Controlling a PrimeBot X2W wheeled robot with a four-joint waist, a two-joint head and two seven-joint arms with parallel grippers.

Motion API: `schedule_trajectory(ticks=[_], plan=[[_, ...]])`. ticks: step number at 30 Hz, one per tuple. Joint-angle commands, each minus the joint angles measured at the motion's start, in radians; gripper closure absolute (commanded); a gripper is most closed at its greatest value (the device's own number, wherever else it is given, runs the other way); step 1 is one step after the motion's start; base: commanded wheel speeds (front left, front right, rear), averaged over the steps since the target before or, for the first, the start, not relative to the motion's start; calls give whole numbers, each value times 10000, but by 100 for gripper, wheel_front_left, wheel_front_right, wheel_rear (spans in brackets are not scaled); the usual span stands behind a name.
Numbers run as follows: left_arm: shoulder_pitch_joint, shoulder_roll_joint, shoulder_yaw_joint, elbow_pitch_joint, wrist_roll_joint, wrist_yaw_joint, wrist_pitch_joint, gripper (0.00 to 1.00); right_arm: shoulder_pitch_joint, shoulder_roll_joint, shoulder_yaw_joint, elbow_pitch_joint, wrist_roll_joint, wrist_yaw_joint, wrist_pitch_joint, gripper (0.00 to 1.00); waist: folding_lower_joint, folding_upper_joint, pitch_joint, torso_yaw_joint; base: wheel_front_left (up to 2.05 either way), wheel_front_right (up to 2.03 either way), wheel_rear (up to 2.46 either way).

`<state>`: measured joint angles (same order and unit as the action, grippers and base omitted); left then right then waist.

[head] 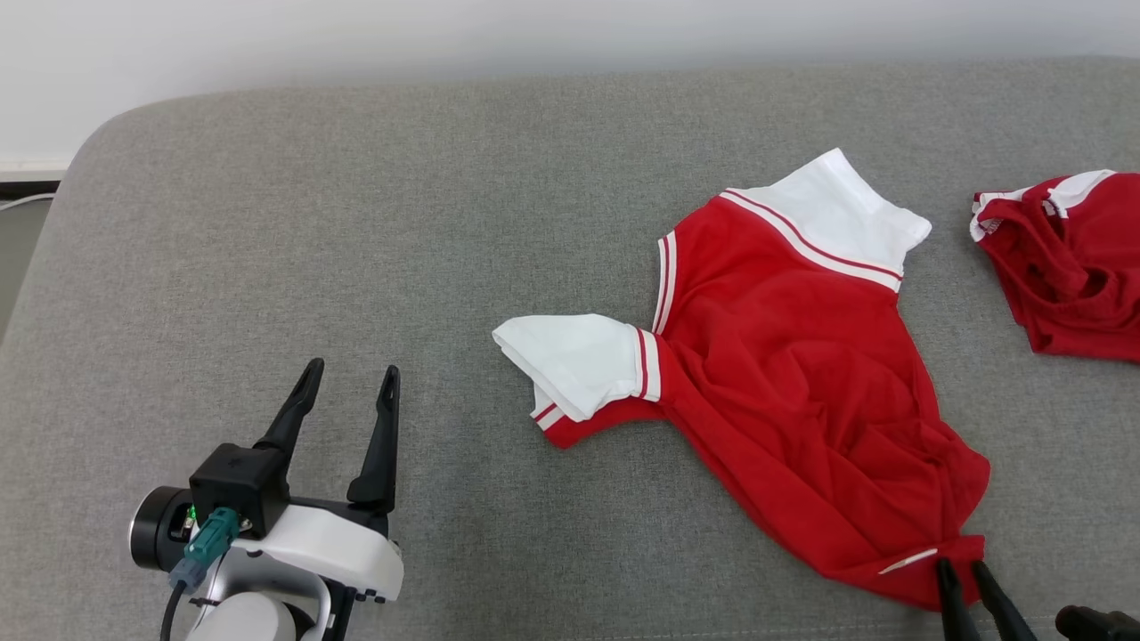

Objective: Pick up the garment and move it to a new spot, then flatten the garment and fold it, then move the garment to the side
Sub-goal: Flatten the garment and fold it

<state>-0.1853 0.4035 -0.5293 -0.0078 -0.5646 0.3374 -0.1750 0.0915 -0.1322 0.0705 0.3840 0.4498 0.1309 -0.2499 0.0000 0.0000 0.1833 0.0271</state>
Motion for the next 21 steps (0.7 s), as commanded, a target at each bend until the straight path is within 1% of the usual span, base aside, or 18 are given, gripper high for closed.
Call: schedule_trajectory(ticks=[1, 7, 13, 16, 21], plan=[[-110, 300, 378, -272, -9, 134, 23, 0, -93, -139, 128, -191, 49, -2, -118, 0, 0, 0, 2, 3, 0, 0, 0], [-60, 353, 416, -391, 0, 222, -16, 0, 380, 199, -605, -1017, 124, -2, -118, 0, 0, 0, 184, -77, 0, 0, 0], [-9, 406, 454, -443, 55, 344, -80, 0, 599, 502, -1592, -2616, -387, -2, -118, 0, 0, 0, 284, -231, 0, 0, 0], [61, 434, 454, -459, 64, 413, -69, 0, 556, 595, -1760, -3284, -731, -2, -118, 0, 0, 0, 243, -286, 0, 0, 0], [170, 449, 344, -495, 65, 431, 8, 0, 326, 584, -1626, -3875, -1419, -2, -118, 0, 0, 0, 126, -335, 0, 0, 0]])
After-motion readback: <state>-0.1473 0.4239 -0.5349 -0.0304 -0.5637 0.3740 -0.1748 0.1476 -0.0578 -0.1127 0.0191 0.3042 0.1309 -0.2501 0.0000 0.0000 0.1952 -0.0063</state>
